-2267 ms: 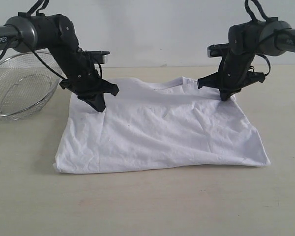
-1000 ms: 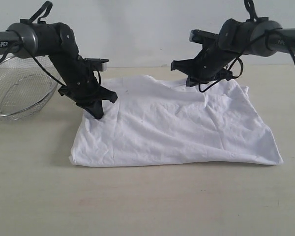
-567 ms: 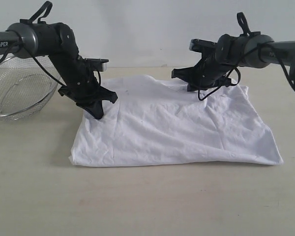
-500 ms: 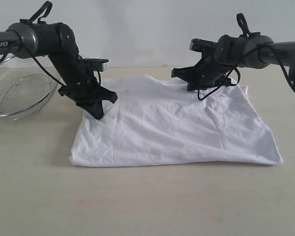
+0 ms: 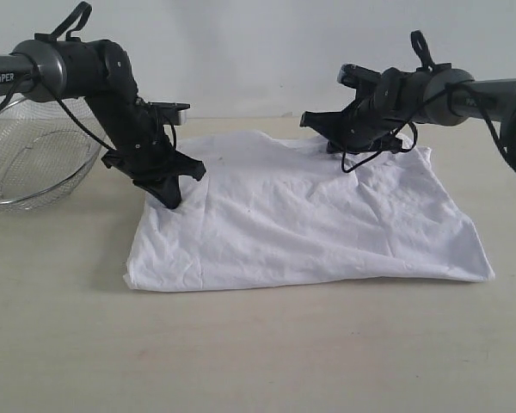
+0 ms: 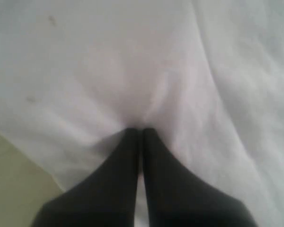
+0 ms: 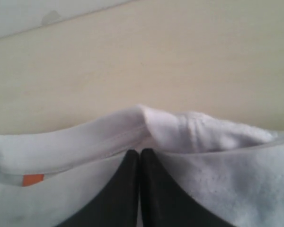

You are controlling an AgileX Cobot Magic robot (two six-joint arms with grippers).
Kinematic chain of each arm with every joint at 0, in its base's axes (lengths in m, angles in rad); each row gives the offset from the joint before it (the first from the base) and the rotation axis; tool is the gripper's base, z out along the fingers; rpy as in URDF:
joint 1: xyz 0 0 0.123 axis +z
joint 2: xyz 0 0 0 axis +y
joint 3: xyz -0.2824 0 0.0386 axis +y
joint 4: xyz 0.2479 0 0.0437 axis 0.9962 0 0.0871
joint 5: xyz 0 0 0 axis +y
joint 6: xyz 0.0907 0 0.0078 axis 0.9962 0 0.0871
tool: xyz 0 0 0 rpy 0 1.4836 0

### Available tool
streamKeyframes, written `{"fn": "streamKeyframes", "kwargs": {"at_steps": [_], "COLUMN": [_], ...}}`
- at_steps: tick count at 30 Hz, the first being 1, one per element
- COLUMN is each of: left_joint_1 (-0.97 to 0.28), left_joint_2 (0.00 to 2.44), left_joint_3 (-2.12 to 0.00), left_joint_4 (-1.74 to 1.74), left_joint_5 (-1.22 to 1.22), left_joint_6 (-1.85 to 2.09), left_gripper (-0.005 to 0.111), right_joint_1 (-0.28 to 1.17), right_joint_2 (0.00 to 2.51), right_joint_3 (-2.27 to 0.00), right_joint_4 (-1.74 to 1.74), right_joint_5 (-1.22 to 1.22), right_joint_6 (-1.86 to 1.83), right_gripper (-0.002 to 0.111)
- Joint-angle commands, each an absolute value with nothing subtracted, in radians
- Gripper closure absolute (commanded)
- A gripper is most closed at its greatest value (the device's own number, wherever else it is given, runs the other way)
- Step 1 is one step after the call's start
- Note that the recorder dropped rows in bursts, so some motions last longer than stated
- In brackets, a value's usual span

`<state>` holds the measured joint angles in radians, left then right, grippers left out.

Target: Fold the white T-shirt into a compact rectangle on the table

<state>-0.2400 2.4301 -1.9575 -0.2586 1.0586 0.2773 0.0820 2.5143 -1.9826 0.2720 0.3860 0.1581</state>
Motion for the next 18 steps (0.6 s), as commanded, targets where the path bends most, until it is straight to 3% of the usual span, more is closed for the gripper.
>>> {"fn": "streamKeyframes", "kwargs": {"at_steps": [1,11,18], "left_joint_1": [-0.243,-0.243,-0.243], "left_joint_2": [2.431,2.404,2.308], "left_joint_3": [-1.948,-1.948,-1.905], "left_joint_4": [-0.265,-0.274,-0.385], "left_joint_5": [1.094,1.101,1.095], "left_joint_6": [0.277,0.277,0.312], "left_gripper": [0.102,0.102,0.102], "right_joint_1": [0.080,0.080,0.056], "right_joint_2": [2.522,2.463,2.341], "right_joint_3": [-1.988,-1.988,-1.978], "right_joint_4": [0.251,0.249,0.217], "right_joint_5": [0.345,0.371,0.579], "right_joint_6": [0.246,0.260,0.183], "right_gripper": [0.108,0.108,0.108]}}
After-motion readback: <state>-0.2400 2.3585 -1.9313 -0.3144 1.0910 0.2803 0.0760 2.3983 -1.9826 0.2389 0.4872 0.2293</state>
